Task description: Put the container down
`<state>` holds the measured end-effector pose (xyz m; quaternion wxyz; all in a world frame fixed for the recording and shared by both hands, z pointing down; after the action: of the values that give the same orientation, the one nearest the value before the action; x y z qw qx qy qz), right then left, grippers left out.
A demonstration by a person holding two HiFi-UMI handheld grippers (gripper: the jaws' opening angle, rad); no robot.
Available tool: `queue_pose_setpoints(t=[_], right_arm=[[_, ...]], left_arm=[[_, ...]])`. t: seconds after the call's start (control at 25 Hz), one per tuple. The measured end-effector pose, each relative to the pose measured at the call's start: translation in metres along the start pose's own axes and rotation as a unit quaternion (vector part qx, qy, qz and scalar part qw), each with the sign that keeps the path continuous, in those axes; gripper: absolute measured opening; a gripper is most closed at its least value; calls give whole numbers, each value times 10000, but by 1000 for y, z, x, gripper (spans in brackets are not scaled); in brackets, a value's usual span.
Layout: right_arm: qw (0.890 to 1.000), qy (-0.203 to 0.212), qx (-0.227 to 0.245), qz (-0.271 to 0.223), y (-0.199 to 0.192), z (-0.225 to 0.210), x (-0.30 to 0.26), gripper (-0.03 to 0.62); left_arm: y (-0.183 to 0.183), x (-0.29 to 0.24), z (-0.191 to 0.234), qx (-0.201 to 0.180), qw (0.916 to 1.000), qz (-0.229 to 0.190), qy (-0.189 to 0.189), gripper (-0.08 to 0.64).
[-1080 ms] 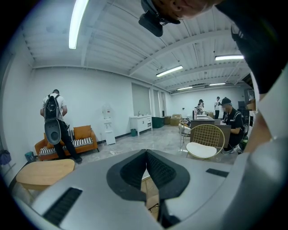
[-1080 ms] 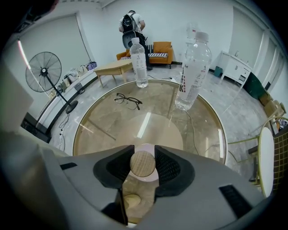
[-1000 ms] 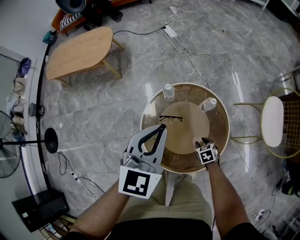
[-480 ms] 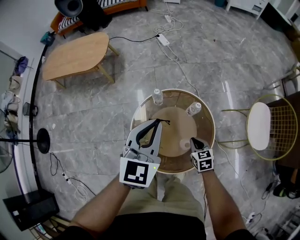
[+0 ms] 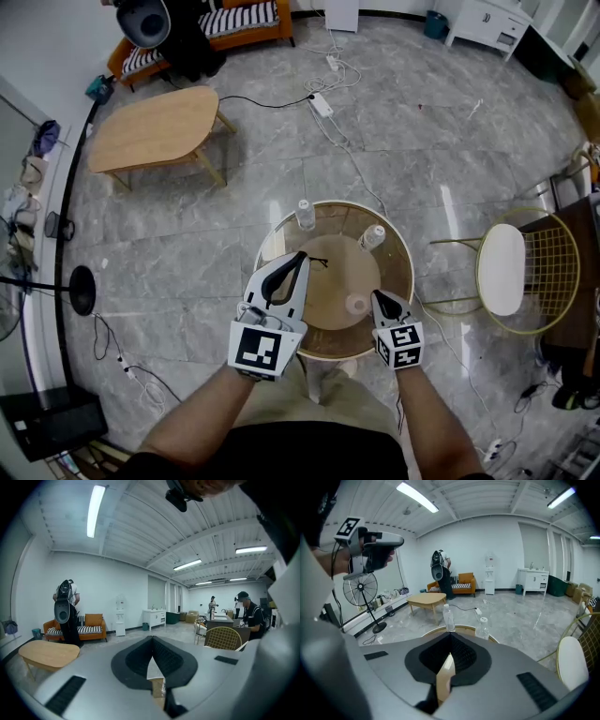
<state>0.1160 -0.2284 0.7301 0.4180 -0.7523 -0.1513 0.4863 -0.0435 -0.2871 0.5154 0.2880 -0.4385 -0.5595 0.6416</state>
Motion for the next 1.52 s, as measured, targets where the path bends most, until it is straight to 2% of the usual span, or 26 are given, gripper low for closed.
queue_pose_setpoints(t=[0.28, 0.48, 0.8, 1.04, 1.52], right_arm=[[9981, 91, 93, -608, 61, 8, 48, 14], [9957, 145, 54, -918, 97, 9, 79, 14], [9907, 381, 345, -1261, 148, 21, 119, 12], [9861, 528, 573, -1467, 175, 25, 146, 12], [9740, 446, 754, -2087, 212, 22, 206, 12]], left_arm=[[24, 8, -7, -42, 9999, -87, -76, 15], [40, 16, -20, -248, 9995, -181, -119, 15], [58, 29, -36, -156, 9993, -316, -117, 15], [77, 40, -43, -87, 9988, -476, 13, 15], [119, 73, -66, -480, 9949, -835, 294, 15]])
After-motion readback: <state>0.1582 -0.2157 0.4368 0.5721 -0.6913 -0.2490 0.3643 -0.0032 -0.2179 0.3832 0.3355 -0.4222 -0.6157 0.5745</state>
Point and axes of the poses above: the fingertips, and each gripper's own axes: x backward along the fingers, z to its left, y out of its top, the point moved 1 cm from there along x, backward along the fingers, and after that the axes turned 1 degree about y, right-handed, at the moved point
